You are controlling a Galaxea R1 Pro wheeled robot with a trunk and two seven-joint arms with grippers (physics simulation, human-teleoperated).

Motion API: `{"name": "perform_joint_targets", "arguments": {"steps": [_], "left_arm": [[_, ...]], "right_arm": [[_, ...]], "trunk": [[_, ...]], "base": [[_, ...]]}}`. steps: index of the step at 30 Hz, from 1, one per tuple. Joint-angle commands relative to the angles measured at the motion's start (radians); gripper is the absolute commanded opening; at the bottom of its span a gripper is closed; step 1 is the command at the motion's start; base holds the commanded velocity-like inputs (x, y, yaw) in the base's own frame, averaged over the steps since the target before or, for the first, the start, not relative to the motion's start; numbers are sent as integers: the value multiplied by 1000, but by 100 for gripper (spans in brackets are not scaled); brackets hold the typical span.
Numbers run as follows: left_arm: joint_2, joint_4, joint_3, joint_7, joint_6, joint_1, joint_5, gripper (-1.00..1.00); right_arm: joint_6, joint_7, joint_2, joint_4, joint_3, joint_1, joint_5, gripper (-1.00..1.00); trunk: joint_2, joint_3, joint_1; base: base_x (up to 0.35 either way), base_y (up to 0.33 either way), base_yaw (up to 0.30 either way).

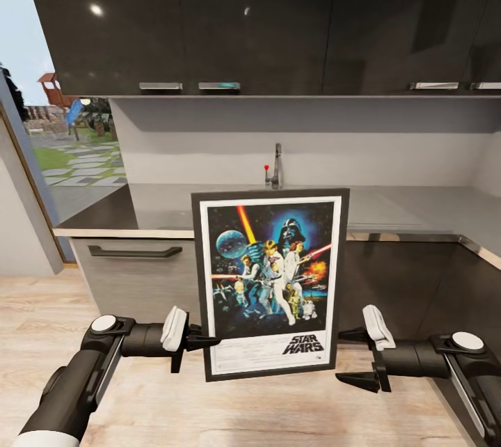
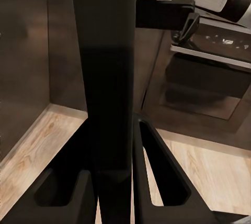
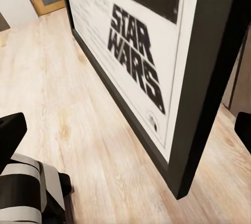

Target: Pick up the poster from the kitchen countertop and hang it on one of the wall nails in the kitchen.

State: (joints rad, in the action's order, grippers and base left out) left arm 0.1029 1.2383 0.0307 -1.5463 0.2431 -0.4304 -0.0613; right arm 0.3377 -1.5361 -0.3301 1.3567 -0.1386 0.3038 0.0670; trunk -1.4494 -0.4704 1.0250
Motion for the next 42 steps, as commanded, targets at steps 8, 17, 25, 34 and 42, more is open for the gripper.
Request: {"name": "perform_joint_targets", "arguments": {"steps": [8, 17, 25, 34, 42], "left_arm": [[35, 1, 2, -5, 7, -1, -3, -100], [48, 13, 0, -6, 8, -1, 0, -100], [48, 16, -1, -24, 8, -1, 0, -100], [47, 15, 0, -24, 16, -1, -4, -100], [48, 15, 0, -24, 16, -1, -5, -100]], "right_arm": [[11, -7, -1, 1, -4, 1, 5, 100], [11, -6, -1, 1, -3, 1, 5, 100], [11, -6, 0, 1, -1, 1, 4, 100], [11, -5, 0, 0, 0, 1, 4, 100], [11, -5, 0, 1, 1, 1, 4, 100]], "trunk": [[-1, -1, 0], [-1, -1, 0], [-1, -1, 0], [-1, -1, 0], [-1, -1, 0]], "base": [[0, 0, 0], [0, 0, 0], [0, 0, 0], [0, 0, 0], [0, 0, 0]]}}
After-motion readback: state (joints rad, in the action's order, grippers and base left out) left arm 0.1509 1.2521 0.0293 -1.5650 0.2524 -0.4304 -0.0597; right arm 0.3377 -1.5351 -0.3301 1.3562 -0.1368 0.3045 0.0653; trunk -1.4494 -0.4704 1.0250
